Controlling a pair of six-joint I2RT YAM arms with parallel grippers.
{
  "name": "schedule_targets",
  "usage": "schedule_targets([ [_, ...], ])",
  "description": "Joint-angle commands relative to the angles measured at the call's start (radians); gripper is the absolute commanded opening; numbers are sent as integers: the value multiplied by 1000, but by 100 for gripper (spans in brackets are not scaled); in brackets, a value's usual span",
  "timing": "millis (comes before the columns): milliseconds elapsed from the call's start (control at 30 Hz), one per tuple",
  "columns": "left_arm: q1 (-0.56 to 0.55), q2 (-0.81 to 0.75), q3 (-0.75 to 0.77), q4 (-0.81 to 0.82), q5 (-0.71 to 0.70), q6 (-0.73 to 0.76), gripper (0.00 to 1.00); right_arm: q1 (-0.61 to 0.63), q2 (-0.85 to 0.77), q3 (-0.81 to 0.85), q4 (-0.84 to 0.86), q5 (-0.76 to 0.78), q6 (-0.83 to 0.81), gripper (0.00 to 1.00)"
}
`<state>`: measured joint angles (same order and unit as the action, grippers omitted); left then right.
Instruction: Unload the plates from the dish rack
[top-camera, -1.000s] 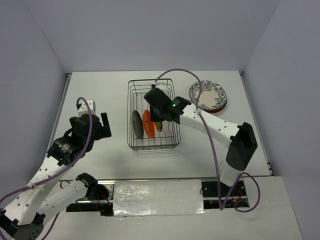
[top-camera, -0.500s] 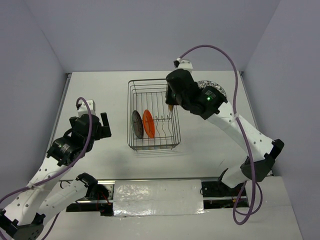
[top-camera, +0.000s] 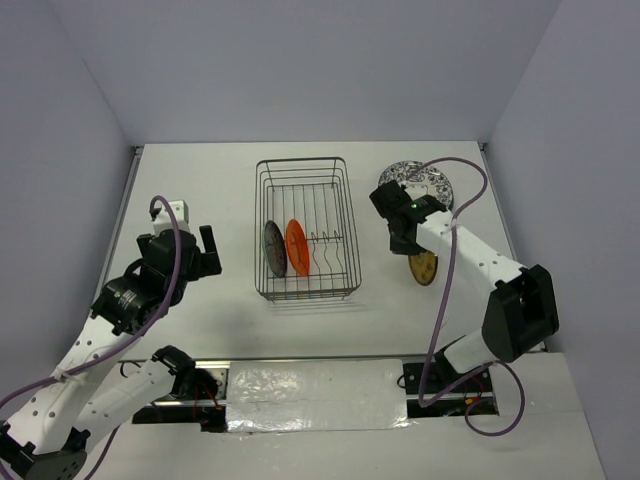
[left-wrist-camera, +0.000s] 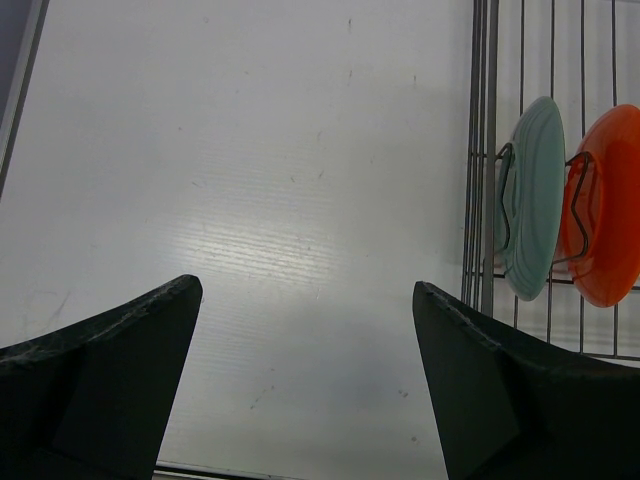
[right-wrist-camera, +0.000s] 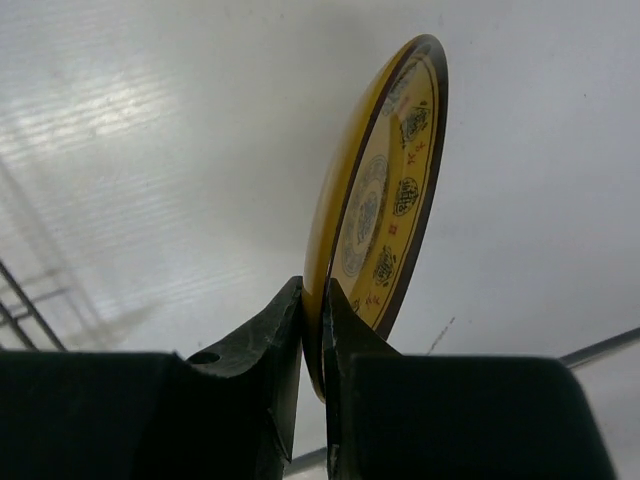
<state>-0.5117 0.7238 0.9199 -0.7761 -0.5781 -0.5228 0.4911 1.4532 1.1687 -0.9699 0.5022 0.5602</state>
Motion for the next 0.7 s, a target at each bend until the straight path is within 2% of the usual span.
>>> schedule_targets([
  [0,4,-3,-3,40,-5,15,99,-32,42,5,80,25,3,17],
  [167,4,-17,-6,46,-2,17,99,-39,160,-4,97,38,15,22],
  [333,4,-9,-6,46,0,18,99,-37,182,-26,115,13,29,35],
  [367,4,-7,-6,46,0,18,99,-36,170,-27,119,9,29,45],
  [467,4,-9,-6,46,1,18,99,-36,115,-27,146,-46,15,56],
  [633,4,-7,-6,44,-2,17,100,-25,-26,-14,227,-221,-8,62],
  [667,2,-7,-4,46,0,18,99,-10,-54,-9,267,-272,-5,67],
])
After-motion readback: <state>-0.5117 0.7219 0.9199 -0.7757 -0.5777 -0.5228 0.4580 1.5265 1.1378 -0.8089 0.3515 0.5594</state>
